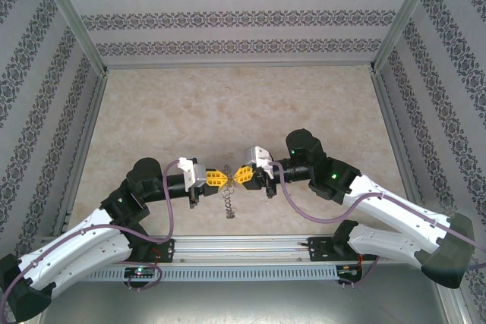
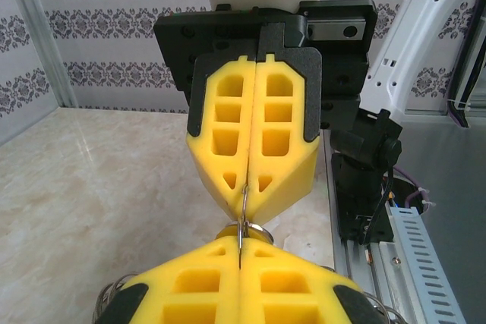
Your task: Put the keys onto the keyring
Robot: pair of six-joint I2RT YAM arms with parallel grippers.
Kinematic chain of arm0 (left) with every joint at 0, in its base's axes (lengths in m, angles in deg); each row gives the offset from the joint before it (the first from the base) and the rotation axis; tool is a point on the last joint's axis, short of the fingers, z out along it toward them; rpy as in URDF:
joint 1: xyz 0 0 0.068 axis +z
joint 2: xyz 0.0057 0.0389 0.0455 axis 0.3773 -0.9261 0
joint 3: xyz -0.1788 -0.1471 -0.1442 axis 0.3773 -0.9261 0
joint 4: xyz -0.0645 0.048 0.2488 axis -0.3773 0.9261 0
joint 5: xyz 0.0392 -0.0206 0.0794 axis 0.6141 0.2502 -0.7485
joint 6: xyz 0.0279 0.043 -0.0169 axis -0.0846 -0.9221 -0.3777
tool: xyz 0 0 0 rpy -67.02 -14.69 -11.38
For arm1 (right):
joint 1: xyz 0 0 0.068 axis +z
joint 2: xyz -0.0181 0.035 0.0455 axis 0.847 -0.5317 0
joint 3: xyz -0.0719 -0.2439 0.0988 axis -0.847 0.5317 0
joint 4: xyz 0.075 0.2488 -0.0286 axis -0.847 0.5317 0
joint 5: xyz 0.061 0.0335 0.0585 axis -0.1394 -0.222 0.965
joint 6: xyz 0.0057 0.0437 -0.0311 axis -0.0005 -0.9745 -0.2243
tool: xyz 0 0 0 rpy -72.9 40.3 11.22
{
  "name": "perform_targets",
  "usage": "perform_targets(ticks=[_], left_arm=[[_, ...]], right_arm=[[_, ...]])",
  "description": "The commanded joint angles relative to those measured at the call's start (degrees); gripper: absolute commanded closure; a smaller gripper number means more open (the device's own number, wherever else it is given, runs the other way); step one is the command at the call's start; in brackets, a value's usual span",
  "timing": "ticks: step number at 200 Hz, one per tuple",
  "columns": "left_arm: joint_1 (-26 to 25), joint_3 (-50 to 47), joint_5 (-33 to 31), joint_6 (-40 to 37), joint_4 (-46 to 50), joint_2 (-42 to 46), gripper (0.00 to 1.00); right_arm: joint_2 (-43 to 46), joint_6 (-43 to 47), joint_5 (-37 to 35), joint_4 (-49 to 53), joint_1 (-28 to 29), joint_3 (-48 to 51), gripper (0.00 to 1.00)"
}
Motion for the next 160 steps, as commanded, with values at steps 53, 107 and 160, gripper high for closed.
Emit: perform_targets(ticks=[53,107,160], left_arm=[[0.3,1.4,1.3,-0.3,-4.3,-0.2,1.00],[0.3,1.7,1.4,-0.1,-3.9,-0.7,1.00],[0.3,1.9,1.4,0.1,-3.7,-0.7,1.00]], right_arm=[[0.0,3.7,1.0,0.5,2.2,-1.4,1.00],[1.2,6.7,-2.0,0.5,4.2,-0.6,1.00],[3.8,9.9,-6.6,-1.6,6.8,1.7,1.00]])
